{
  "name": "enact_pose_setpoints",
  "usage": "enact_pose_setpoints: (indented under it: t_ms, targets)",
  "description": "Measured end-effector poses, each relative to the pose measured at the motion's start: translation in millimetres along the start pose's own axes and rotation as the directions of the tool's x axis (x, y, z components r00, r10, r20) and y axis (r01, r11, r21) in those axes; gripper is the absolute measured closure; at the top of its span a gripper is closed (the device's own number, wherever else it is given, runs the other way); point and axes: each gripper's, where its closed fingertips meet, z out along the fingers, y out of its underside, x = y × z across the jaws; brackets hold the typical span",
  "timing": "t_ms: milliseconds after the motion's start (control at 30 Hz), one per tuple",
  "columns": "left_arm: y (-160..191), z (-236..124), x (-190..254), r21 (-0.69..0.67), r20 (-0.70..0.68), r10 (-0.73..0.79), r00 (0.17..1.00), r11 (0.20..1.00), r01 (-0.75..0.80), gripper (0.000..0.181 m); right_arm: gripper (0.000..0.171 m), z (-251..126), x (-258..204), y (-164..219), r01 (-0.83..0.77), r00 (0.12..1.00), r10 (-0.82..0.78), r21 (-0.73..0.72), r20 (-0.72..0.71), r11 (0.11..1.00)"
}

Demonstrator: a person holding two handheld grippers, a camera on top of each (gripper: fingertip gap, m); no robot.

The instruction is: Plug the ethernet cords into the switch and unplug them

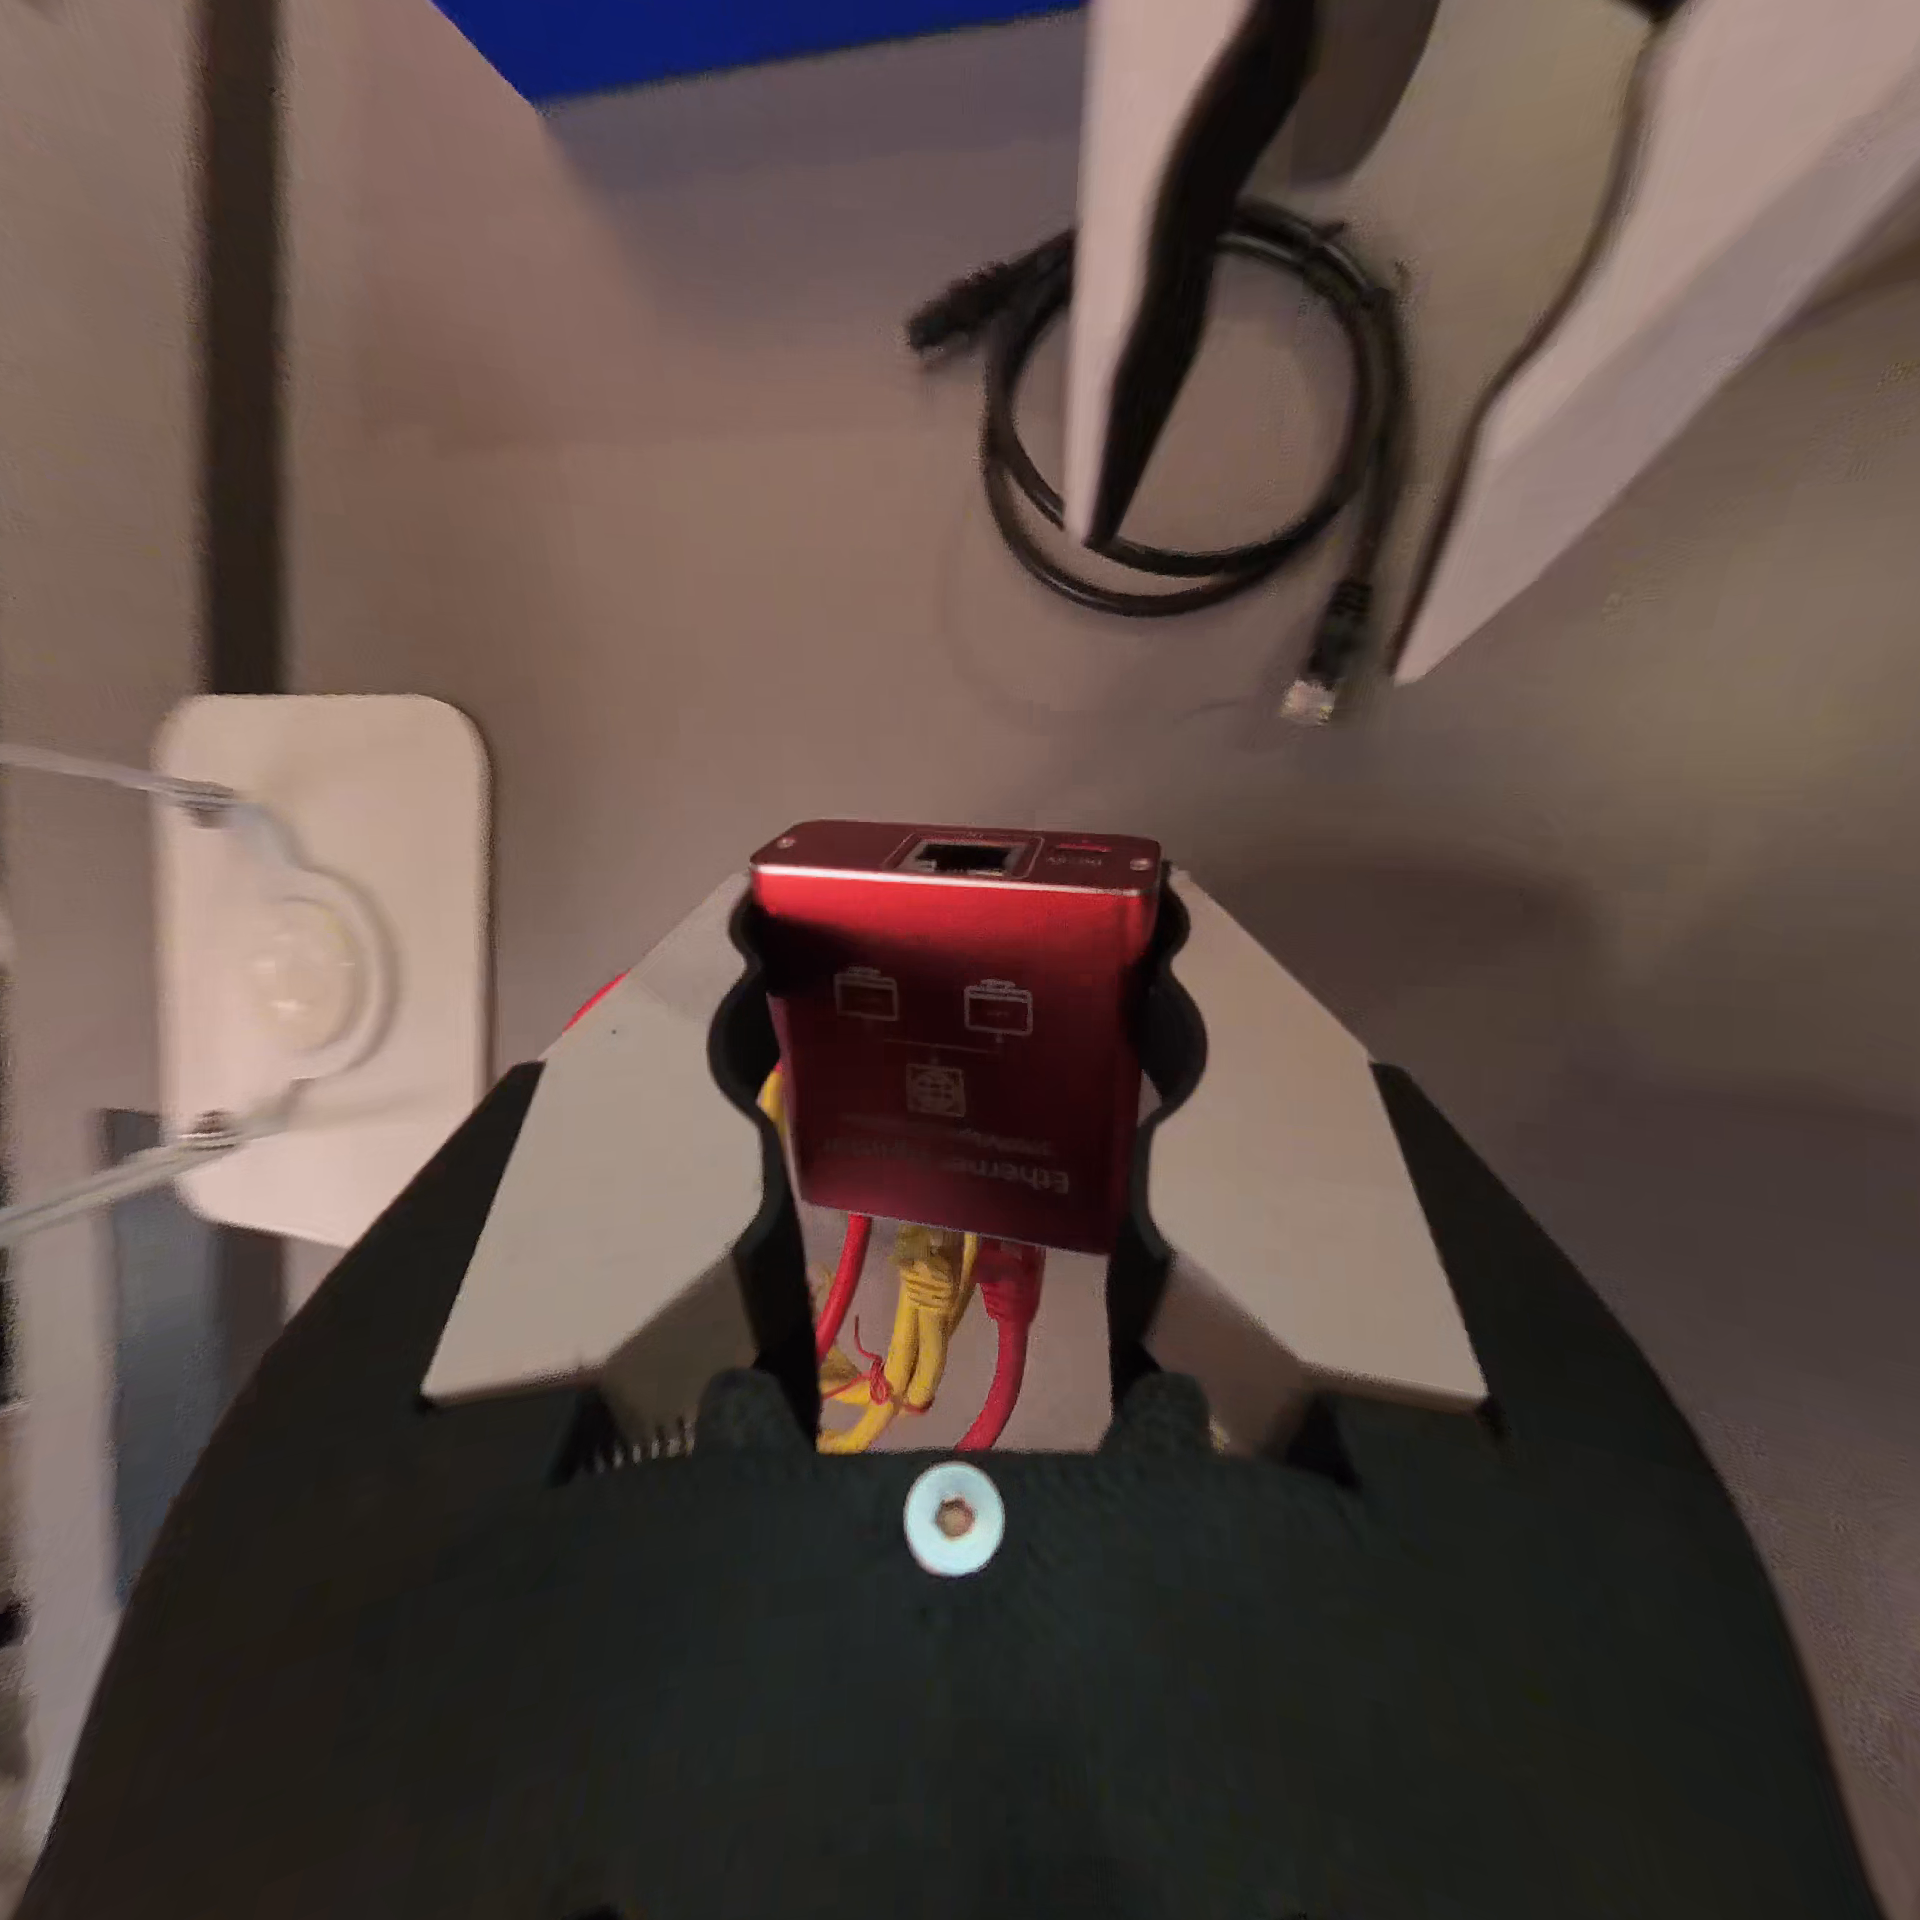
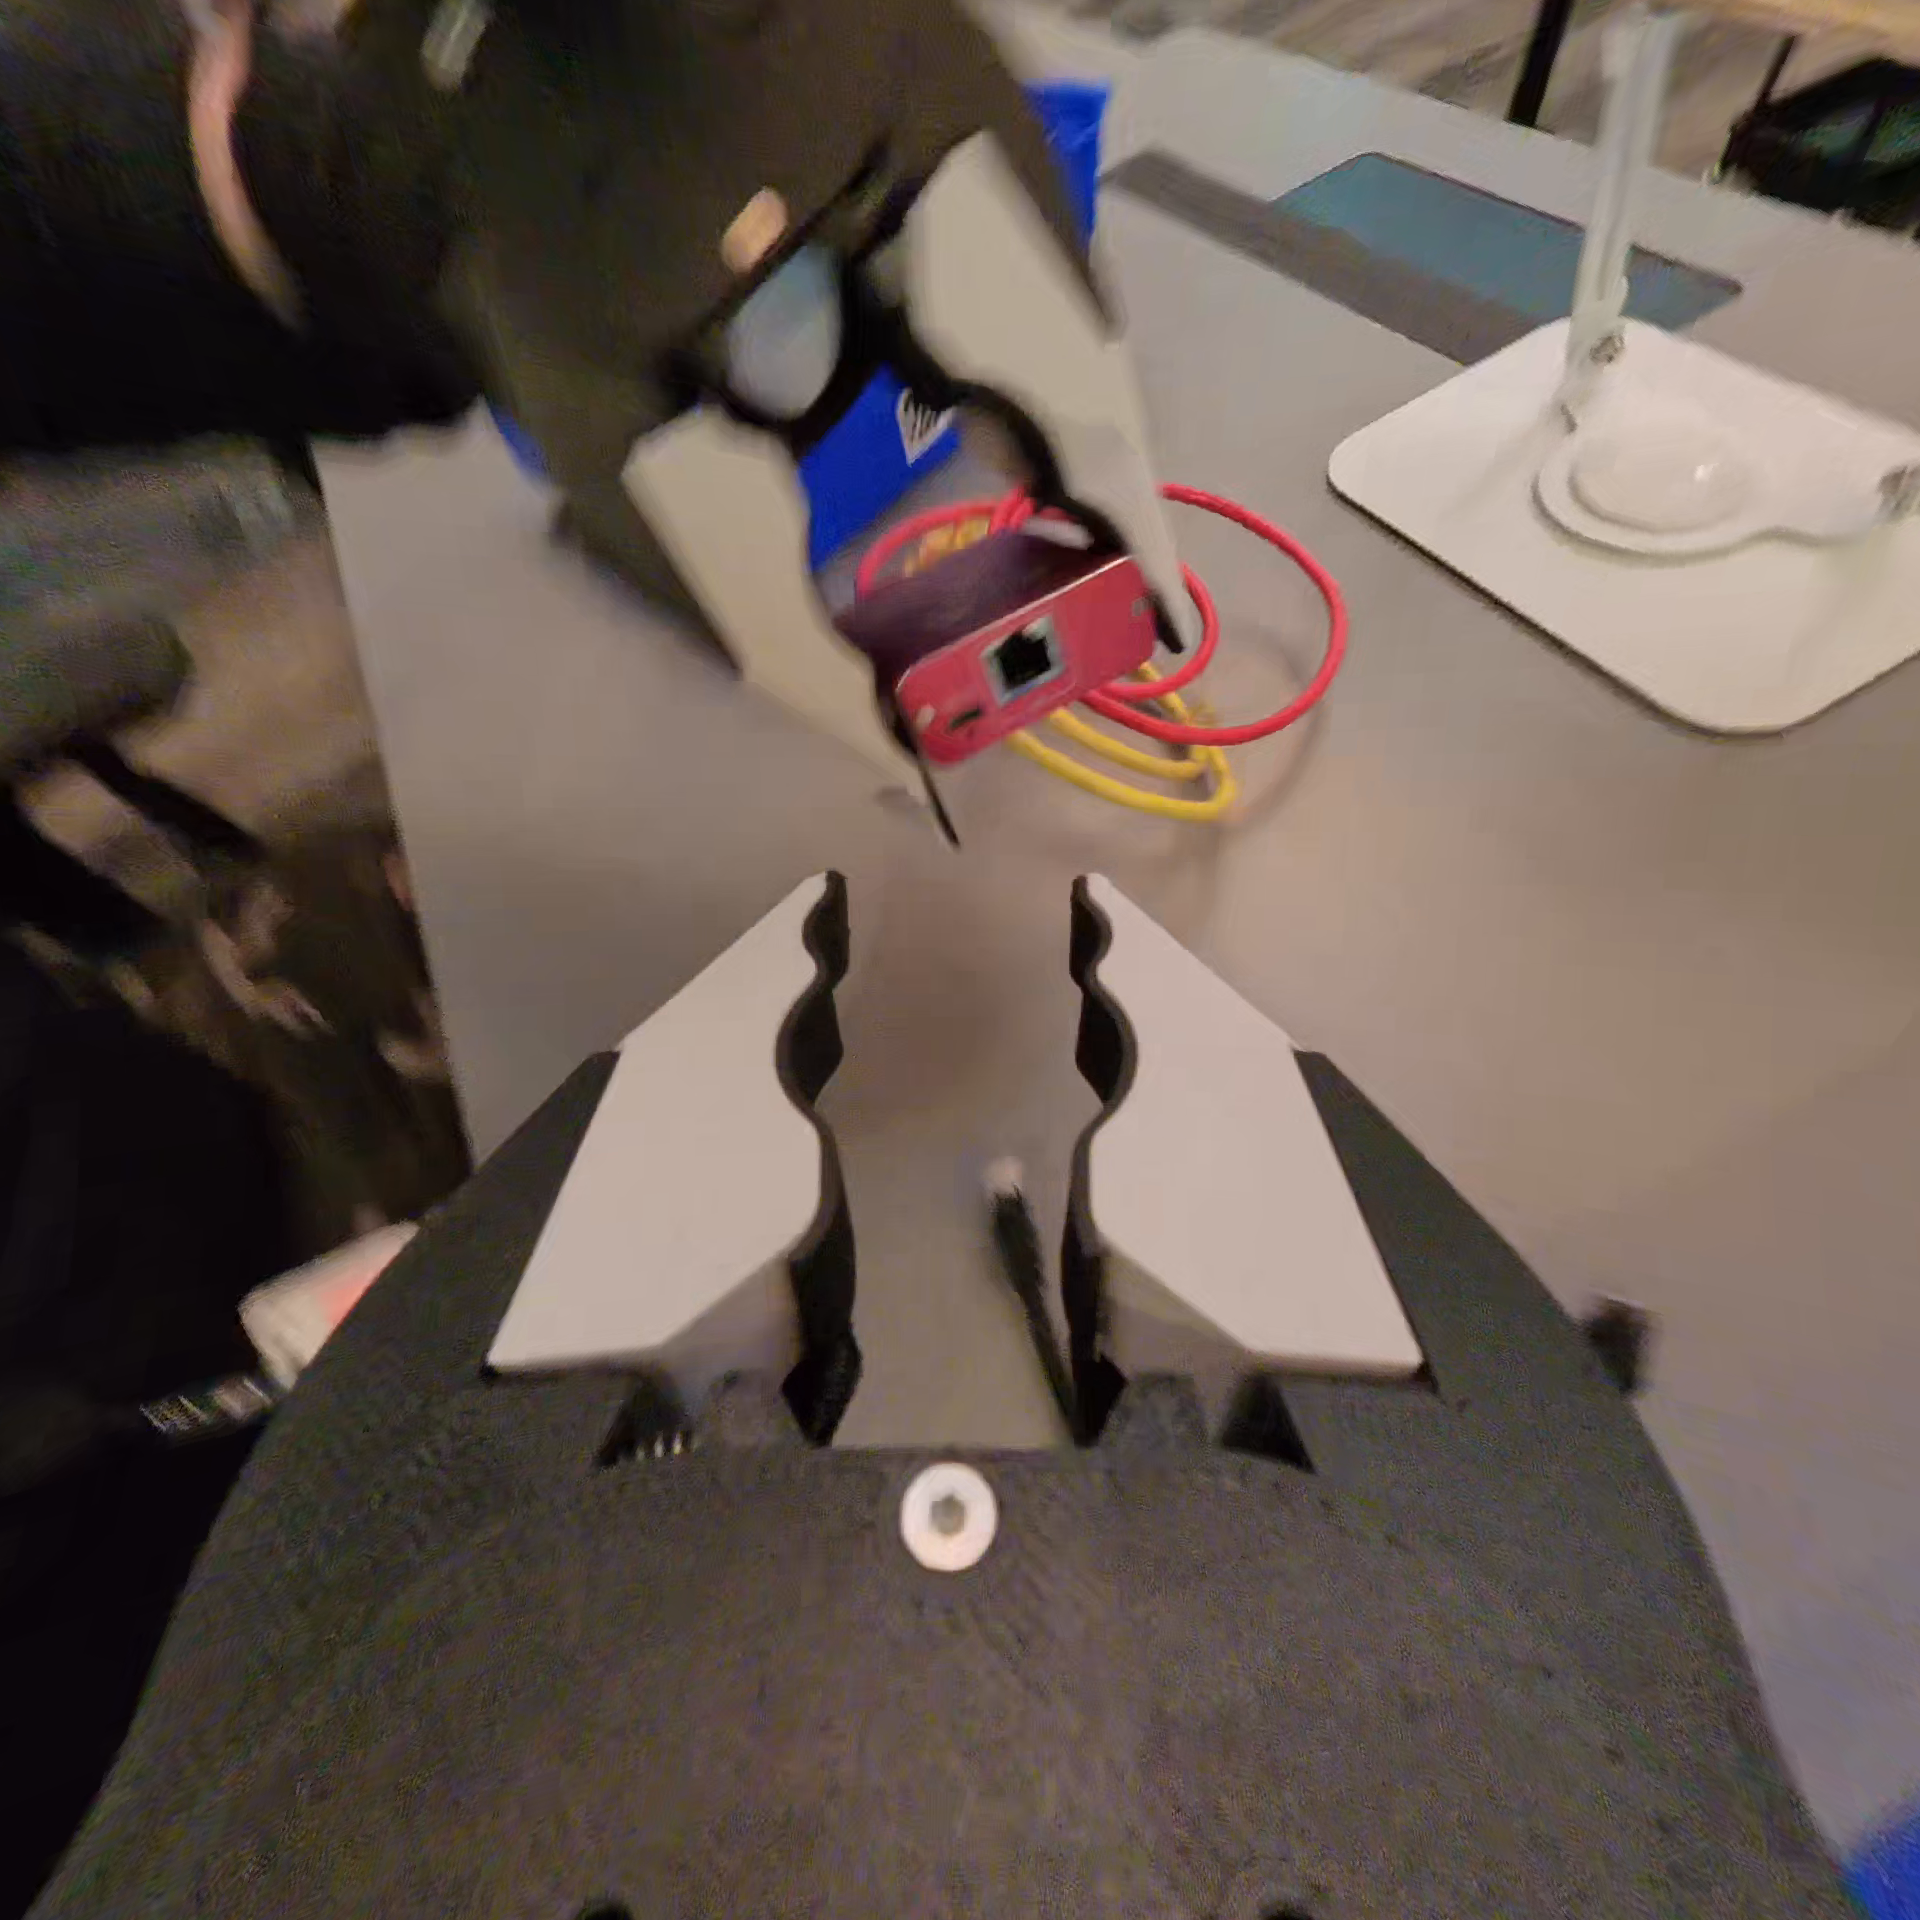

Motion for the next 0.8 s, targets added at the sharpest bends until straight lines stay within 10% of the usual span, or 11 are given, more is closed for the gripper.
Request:
enact_pose_setpoints:
  t_ms: [333, 800]
  targets:
    - [-16, -1, -4, -0.023, 0.371, 0.183, 0.910, 0.982, -0.188, 0.113, 0.123, 50, -7, -13, -0.391, 0.888, 0.364, 0.043, 0.281, 0.920]
    - [-10, -28, -1, 0.046, 0.237, 0.225, 0.945, 0.969, -0.243, 0.128, 0.147, 47, 7, 14, 0.052, 0.987, -0.012, -0.249, 0.160, 0.967]
